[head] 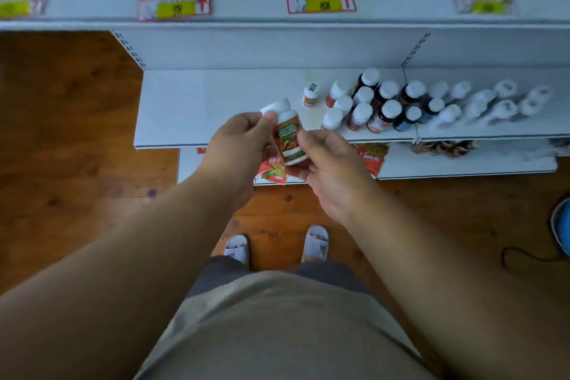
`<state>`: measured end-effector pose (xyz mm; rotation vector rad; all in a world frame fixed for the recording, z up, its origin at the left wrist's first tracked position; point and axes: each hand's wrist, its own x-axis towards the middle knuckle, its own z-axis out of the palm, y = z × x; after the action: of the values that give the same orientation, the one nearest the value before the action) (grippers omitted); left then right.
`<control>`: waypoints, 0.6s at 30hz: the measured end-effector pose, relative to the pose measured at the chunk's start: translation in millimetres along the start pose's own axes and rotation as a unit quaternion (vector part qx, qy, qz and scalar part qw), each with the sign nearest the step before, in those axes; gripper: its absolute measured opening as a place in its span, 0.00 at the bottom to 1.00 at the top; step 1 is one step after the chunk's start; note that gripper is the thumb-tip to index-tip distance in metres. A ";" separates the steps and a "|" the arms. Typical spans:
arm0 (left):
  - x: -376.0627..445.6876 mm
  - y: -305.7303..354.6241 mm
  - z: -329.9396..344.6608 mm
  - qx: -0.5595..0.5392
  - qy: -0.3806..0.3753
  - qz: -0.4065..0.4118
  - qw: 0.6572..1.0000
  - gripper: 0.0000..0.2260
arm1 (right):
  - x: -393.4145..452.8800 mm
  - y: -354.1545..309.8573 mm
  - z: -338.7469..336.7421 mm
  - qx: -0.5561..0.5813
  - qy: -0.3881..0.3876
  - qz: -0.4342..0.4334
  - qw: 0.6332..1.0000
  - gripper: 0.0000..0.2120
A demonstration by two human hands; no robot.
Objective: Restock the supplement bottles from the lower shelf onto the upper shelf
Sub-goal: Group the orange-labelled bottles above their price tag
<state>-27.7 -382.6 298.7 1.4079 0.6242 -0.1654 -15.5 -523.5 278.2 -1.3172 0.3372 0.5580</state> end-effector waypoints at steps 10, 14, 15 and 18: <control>-40.3 106.5 -74.6 0.035 -0.183 0.128 0.974 0.14 | -58.7 -100.6 87.7 -0.169 0.001 -0.189 0.967 0.08; -38.1 135.7 -88.4 0.075 -0.239 0.164 0.954 0.22 | -63.1 -127.1 100.5 -0.194 0.007 -0.210 0.958 0.09; -36.0 142.4 -87.7 0.078 -0.244 0.166 0.952 0.21 | -63.1 -134.5 100.5 -0.200 0.008 -0.208 0.958 0.09; -22.9 158.2 -77.5 0.082 -0.266 0.165 0.946 0.22 | -54.9 -158.0 95.2 -0.204 0.018 -0.208 0.956 0.11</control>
<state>2.9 -286.1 444.6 1.5221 -0.0767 -0.3211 20.8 -465.2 457.9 -1.7422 -0.0376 0.2515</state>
